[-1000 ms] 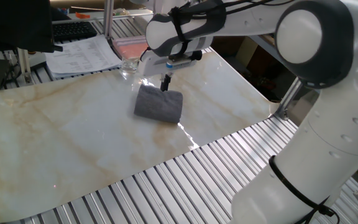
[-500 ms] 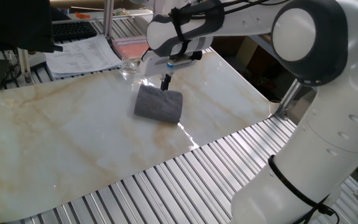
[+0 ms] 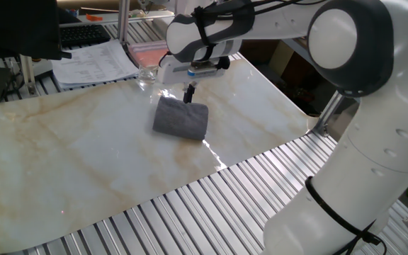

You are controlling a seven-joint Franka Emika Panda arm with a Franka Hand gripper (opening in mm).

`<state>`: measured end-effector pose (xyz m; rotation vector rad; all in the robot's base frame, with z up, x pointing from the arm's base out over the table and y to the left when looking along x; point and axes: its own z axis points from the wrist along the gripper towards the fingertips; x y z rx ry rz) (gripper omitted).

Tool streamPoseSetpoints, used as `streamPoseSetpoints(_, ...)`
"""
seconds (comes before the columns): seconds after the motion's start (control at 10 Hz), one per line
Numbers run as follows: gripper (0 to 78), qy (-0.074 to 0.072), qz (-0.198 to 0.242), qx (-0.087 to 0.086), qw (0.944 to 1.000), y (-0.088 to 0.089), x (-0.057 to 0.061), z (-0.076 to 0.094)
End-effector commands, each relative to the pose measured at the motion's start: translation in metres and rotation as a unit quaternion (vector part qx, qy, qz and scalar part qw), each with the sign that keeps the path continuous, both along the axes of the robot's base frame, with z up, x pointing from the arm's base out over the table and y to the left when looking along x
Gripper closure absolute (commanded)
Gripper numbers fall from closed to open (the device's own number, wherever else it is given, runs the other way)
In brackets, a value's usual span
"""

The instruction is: Clean the tabletop with a sponge

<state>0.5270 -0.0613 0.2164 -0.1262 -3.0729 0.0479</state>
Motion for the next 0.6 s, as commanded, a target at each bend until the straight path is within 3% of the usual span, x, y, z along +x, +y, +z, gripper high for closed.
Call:
streamPoseSetpoints(0.1,77.6,0.001,0.008,-0.004,1.0,-0.006,0.009,-0.008)
streamPoseSetpoints(0.4,77.6,-0.005,0.044,-0.002,0.999,-0.032,0.032,-0.03)
streamPoseSetpoints(0.6,77.6,-0.011,0.049,-0.004,0.9987,-0.036,0.043,-0.038)
